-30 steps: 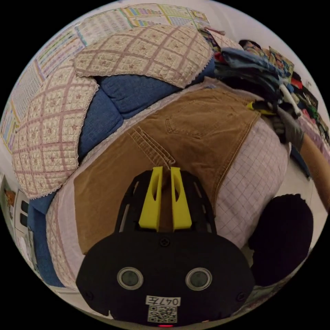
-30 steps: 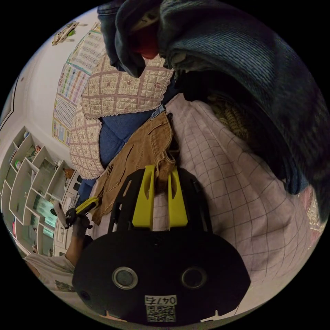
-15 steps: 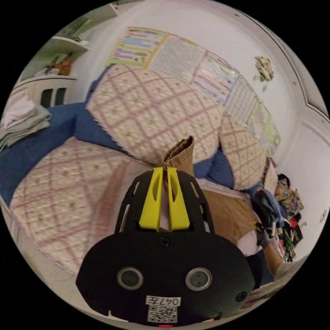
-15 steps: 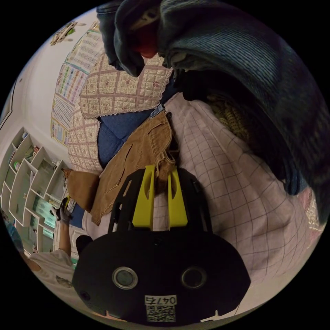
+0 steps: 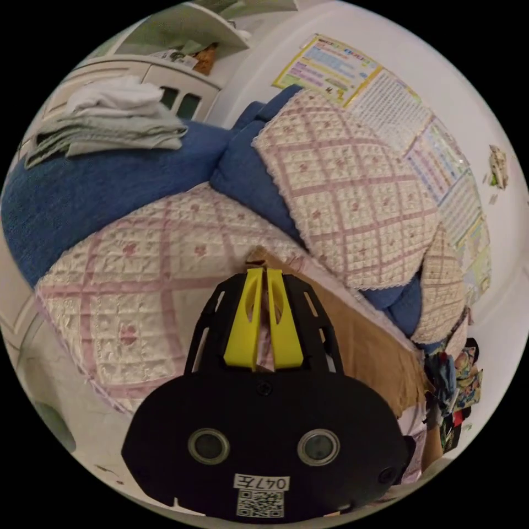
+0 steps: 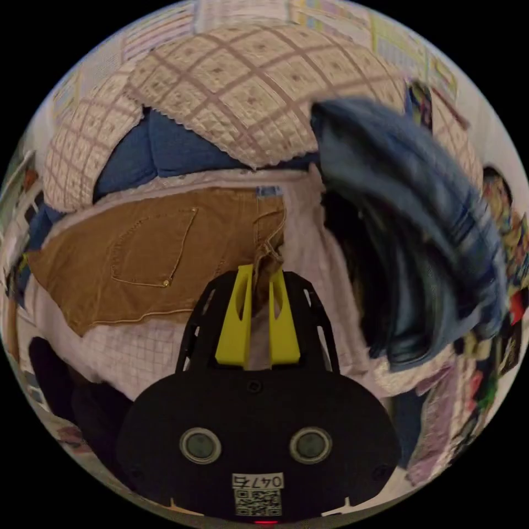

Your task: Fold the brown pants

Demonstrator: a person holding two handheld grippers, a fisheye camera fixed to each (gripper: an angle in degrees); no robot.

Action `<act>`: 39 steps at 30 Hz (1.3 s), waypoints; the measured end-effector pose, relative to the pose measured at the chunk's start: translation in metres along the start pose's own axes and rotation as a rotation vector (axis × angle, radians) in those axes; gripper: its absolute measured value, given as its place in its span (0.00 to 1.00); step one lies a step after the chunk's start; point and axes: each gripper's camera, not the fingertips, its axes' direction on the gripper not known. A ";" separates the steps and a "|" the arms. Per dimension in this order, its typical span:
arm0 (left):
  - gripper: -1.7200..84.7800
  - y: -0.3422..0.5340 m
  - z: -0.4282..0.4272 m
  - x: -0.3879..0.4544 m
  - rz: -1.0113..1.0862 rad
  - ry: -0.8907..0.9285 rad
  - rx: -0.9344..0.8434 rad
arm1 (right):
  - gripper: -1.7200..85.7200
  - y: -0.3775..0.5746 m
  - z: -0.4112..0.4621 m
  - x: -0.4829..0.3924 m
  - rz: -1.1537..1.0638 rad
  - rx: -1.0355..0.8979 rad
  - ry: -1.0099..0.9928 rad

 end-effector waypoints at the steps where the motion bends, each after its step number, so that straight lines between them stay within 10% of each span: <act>1: 0.01 -0.007 -0.001 0.002 0.003 0.034 0.014 | 0.03 -0.022 -0.019 -0.020 -0.078 0.028 0.080; 13: 0.01 -0.142 -0.026 -0.004 -0.025 0.429 0.356 | 0.02 -0.181 -0.182 -0.063 -0.030 0.424 0.230; 25: 0.01 -0.046 0.181 -0.147 0.012 -0.166 -0.158 | 0.02 -0.147 0.010 -0.104 0.004 -0.032 0.317; 39: 0.01 -0.071 0.180 -0.053 0.006 -0.241 0.096 | 0.02 -0.235 -0.075 -0.147 -0.140 0.287 0.454</act>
